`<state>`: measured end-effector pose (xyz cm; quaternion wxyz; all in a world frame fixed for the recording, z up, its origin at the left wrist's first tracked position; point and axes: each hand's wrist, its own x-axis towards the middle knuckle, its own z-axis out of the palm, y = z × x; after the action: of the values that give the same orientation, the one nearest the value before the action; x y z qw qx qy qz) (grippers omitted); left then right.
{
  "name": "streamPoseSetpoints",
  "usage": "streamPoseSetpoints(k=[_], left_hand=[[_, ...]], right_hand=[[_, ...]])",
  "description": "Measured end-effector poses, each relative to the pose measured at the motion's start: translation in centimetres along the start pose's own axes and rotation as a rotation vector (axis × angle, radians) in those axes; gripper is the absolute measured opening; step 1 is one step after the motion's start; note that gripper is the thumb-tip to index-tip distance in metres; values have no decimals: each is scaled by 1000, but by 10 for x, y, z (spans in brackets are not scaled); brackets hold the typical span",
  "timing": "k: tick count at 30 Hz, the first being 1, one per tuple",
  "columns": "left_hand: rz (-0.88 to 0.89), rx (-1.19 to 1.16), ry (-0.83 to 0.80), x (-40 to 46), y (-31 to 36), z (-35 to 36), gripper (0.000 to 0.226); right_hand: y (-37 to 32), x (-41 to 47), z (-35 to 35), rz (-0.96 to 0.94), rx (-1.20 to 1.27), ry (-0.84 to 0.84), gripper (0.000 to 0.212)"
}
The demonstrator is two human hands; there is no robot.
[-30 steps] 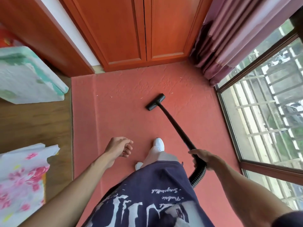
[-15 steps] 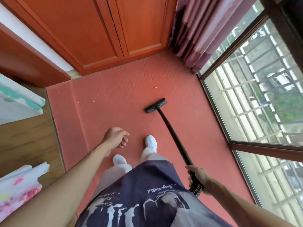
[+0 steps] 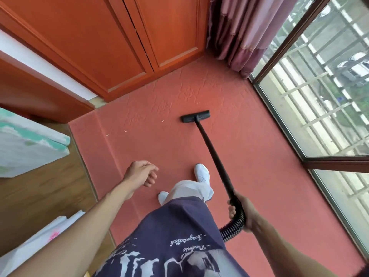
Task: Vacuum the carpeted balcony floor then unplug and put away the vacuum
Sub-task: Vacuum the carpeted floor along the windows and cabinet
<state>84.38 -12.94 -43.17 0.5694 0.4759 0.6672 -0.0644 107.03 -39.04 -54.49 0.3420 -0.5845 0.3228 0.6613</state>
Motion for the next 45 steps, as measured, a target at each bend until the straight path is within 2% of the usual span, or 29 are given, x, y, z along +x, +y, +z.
streamPoseSetpoints(k=[8, 20, 24, 28, 36, 40, 45], left_hand=[[-22, -50, 37, 5, -4, -20, 18], [49, -81, -13, 15, 71, 38, 21], [57, -81, -37, 20, 85, 59, 21], [53, -55, -81, 19, 95, 74, 21], [82, -107, -47, 24, 99, 51, 20], [71, -129, -26, 28, 87, 25, 20], [41, -127, -64, 42, 65, -5, 19]], right_hand=[[-33, 13, 20, -43, -16, 17, 45], [-140, 19, 37, -172, -161, 52, 34], [-162, 18, 43, -178, -240, 94, 36], [-160, 4, 45, -238, -276, 171, 33], [-113, -14, -8, -128, -238, 258, 37], [-122, -2, 28, -156, -347, 321, 39], [-136, 7, 103, -343, -616, 402, 33]])
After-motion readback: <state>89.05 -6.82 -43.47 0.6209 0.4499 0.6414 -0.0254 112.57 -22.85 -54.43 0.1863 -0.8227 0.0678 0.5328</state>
